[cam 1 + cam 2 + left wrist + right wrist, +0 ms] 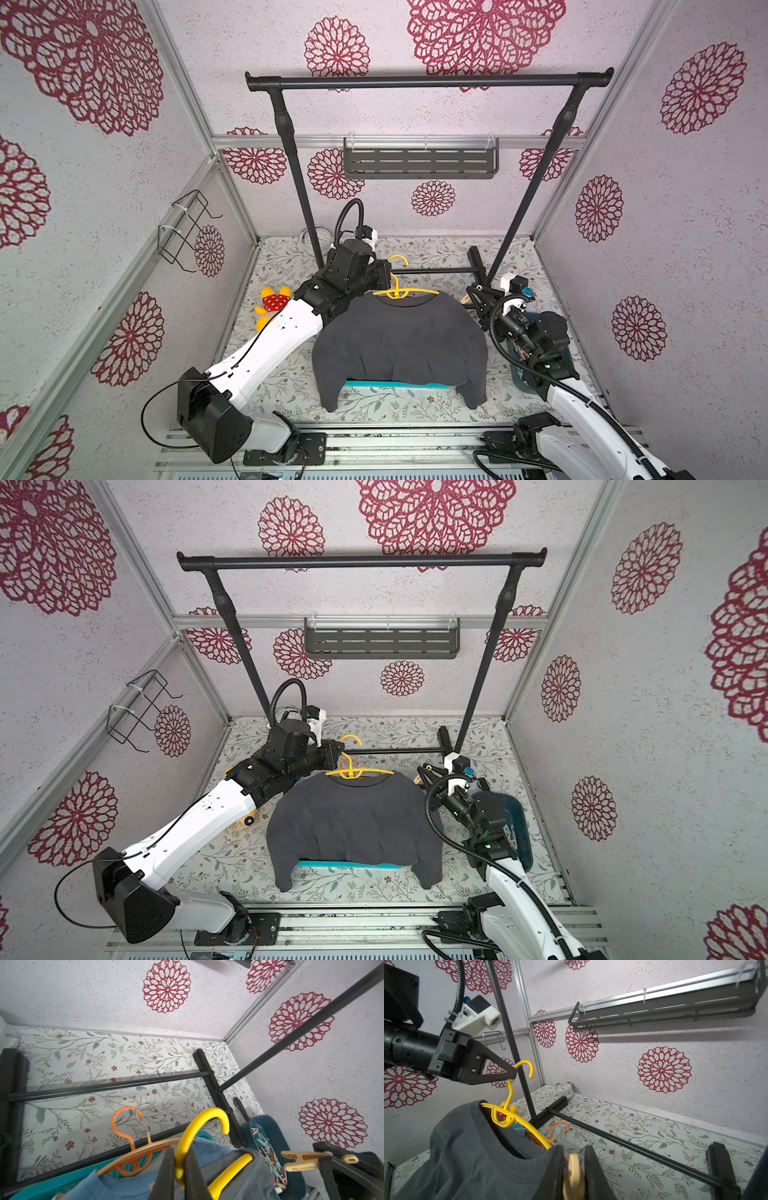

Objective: Use clothespins to secure the t-shirt on both sides of the hanger
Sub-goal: Pick up the hanger from the basket, then clamp the T-shirt on the hanger.

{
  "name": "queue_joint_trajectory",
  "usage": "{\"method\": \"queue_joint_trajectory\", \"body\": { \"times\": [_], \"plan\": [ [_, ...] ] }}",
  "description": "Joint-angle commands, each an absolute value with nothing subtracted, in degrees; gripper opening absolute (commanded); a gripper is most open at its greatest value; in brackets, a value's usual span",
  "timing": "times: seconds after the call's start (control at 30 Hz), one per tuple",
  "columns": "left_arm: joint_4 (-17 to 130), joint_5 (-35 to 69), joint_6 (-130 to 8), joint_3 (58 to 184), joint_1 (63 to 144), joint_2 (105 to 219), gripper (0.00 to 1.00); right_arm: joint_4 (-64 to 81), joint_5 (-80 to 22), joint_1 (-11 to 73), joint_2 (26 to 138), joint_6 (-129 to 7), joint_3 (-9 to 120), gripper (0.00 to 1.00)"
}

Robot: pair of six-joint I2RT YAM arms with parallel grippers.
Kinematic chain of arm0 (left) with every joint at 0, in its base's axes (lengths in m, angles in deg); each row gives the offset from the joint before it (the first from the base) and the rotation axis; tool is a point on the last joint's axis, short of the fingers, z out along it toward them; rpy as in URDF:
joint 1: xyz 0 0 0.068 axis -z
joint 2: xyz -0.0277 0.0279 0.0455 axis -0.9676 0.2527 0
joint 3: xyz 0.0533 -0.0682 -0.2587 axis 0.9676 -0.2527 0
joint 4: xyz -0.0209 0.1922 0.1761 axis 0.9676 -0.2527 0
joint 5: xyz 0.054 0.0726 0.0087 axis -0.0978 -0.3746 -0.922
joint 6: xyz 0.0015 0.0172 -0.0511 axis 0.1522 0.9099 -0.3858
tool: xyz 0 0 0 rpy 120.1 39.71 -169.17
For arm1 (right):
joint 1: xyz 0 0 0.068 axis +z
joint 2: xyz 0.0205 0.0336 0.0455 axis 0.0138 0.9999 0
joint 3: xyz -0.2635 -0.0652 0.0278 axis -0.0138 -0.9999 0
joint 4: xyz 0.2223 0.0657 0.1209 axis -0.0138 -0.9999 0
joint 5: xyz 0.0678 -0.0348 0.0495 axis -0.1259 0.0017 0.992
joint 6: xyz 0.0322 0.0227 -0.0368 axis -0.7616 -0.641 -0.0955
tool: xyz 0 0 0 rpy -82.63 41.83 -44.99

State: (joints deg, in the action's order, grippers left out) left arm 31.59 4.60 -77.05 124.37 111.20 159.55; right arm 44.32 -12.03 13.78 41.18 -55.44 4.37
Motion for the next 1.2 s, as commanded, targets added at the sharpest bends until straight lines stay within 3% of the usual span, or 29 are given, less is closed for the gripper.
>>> {"method": "queue_joint_trajectory", "body": {
  "times": [0.0, 0.63, 1.17],
  "plan": [
    [38.7, 9.4, -76.1, 124.3, 110.7, 158.2, 0.00, 50.8, -5.3, 11.9, 40.5, -57.2, 7.2, 0.00],
    [48.3, 24.5, -70.3, 122.2, 110.1, 154.1, 0.00, 62.2, 11.7, 3.3, 39.8, -67.0, 7.4, 0.00],
    [51.8, 31.7, -67.6, 120.1, 109.4, 147.7, 0.00, 68.6, 13.9, 2.9, 36.4, -77.9, 7.3, 0.00]
  ]
}}
